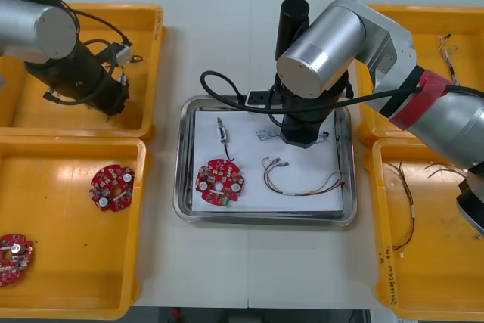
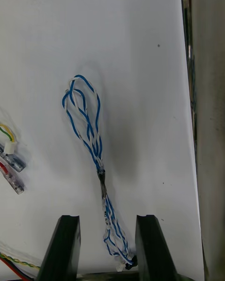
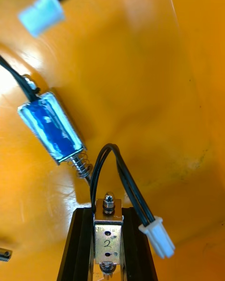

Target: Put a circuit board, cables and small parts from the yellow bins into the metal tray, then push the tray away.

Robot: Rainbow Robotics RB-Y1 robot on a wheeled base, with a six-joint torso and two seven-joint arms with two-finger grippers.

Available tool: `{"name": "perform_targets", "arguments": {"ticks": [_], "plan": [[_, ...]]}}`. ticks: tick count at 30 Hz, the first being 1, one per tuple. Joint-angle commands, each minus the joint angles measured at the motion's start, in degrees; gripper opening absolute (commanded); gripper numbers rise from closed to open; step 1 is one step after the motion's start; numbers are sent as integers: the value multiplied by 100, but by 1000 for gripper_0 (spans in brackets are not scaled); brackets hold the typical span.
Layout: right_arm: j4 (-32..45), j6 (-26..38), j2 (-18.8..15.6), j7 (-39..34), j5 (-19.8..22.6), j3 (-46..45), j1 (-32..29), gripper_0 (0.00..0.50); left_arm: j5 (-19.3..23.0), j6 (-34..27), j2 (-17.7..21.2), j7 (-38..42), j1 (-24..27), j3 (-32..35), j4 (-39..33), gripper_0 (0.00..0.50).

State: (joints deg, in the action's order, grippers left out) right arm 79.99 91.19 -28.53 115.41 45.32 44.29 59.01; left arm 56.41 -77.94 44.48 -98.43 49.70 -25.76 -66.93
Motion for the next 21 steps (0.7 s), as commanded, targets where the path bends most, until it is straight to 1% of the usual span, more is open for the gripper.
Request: {"name": "perform_targets", "arguments": {"ticks": [1, 8, 11, 15, 18, 21], "plan": [[34, -31, -21, -273, 64, 44, 102, 500, 37, -89, -45, 219, -39, 264, -92, 0], [26, 39, -65, -291, 416, -202, 120, 500, 2, -344, -18, 271, -30, 493, -320, 0], [52, 100, -65, -291, 433, -281, 120, 500, -16, -494, 8, 298, -30, 607, -470, 0], [307, 294, -118, -308, 390, -430, 120, 500, -60, -784, 26, 447, 5, 739, -672, 0], [667, 742, -118, -352, 310, -615, 111, 500, -103, -1047, 43, 597, 66, 827, -839, 1], [984, 1137, -162, -423, 319, -826, 120, 500, -130, -1267, 43, 755, 128, 880, -962, 1]]}}
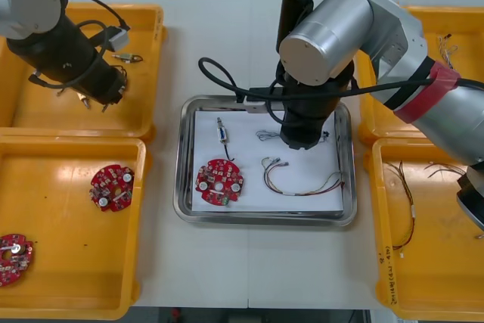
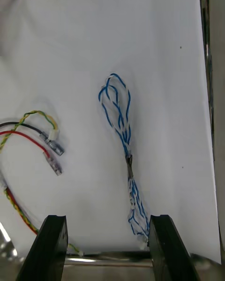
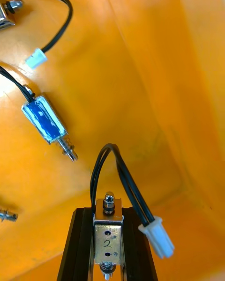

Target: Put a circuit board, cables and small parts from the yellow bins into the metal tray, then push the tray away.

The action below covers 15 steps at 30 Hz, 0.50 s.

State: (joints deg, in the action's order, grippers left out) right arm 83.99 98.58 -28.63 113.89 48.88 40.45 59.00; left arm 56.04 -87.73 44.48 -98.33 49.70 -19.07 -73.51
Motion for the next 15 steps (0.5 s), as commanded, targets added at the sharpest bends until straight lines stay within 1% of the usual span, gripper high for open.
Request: {"name": "perform_targets", "arguments": {"ticks": [1, 3, 4, 5, 7, 11, 15], "plan": [[759, 610, -214, -306, -19, -564, 111, 500, -111, -394, 44, 824, 181, 211, -366, 0], [979, 856, -293, -341, -2, -679, 111, 500, -129, -500, 44, 956, 207, 229, -436, 2], [1173, 1093, -372, -385, 25, -775, 111, 500, -146, -579, 44, 1070, 234, 237, -515, 1], [1252, 1142, -407, -403, 33, -819, 111, 500, -146, -605, 44, 1114, 242, 237, -559, 0], [1533, 1142, -539, -605, 121, -960, 111, 500, -182, -702, 44, 1308, 260, 237, -691, 2], [2051, 1142, -794, -1062, 455, -1285, 94, 500, -226, -895, 44, 1650, 330, 229, -937, 1], [2623, 1142, -1066, -1519, 763, -1777, -144, 500, -226, -1203, 44, 1958, 515, 237, -1130, 1]]}}
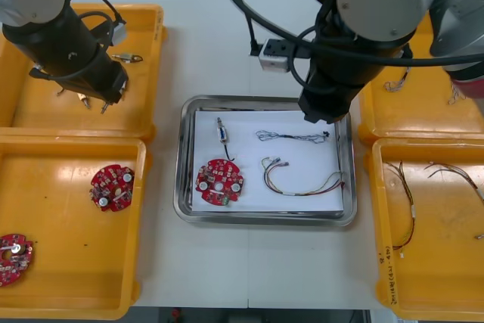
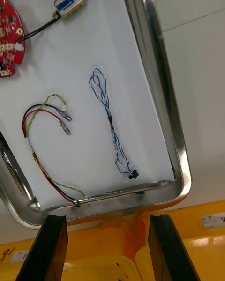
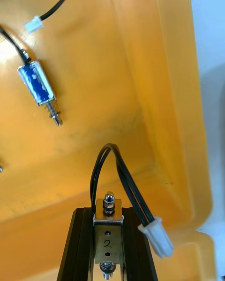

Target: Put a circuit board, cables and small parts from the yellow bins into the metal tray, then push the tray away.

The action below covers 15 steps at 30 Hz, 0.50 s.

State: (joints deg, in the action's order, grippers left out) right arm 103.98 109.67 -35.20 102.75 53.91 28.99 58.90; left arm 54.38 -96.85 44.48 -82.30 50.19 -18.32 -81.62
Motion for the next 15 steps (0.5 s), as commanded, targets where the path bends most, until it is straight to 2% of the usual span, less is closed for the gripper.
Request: {"name": "perform_targets", "arguments": {"ticks": [1, 8, 9, 11, 15], "plan": [[764, 33, -496, -484, 331, -711, -204, 500, -42, -344, 43, 408, 500, 153, -345, 0], [1722, 33, -1252, -1433, 595, -1317, -889, 500, -6, -695, -141, 786, 764, 153, -688, 1], [1722, 33, -1252, -1433, 595, -1317, -889, 500, -6, -695, -141, 786, 764, 153, -688, 1], [1863, 33, -1534, -1829, 744, -1695, -1171, 500, -15, -792, -326, 961, 887, 153, -750, 0], [1828, 33, -1762, -2295, 1087, -2196, -1452, 500, -68, -898, -581, 1111, 1054, 153, -767, 1]]}}
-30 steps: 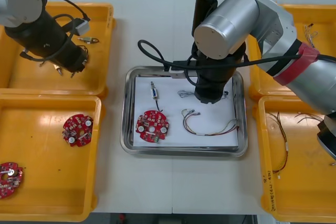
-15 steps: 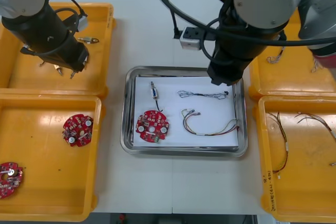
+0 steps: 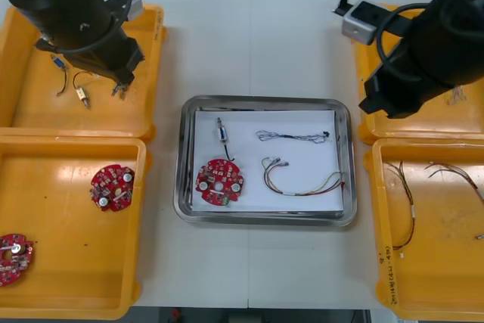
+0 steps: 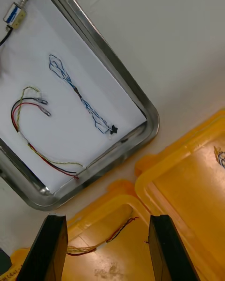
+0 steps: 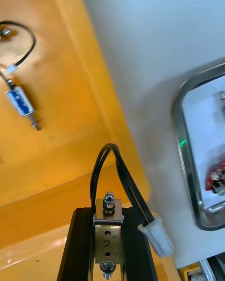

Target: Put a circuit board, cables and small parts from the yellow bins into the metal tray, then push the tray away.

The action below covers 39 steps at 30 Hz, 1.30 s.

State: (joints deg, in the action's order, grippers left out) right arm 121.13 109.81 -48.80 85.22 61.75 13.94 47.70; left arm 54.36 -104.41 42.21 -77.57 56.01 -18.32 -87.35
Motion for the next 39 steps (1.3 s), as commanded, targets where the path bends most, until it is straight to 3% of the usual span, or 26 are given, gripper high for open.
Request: {"name": "perform_targets", "arguments": {"ticks": [1, 6, 19, 27, 39], "plan": [[112, 19, -472, -683, 364, -866, -420, 500, -92, -176, -433, 691, 517, 135, -221, 3], [165, 19, -534, -1087, 461, -1737, -877, 500, -224, -150, -653, 981, 710, -190, -309, 0], [174, 19, -886, -1096, 601, -3529, -2222, 500, -417, 158, -1128, 1895, 833, -955, -643, 1], [438, 19, -973, -1113, 355, -4127, -3004, 500, -610, 422, -1426, 2387, 868, -1394, -634, 3], [429, 19, -930, -1008, 320, -4575, -3751, 500, -698, 1098, -1664, 2932, 868, -2123, -309, 1]]}}
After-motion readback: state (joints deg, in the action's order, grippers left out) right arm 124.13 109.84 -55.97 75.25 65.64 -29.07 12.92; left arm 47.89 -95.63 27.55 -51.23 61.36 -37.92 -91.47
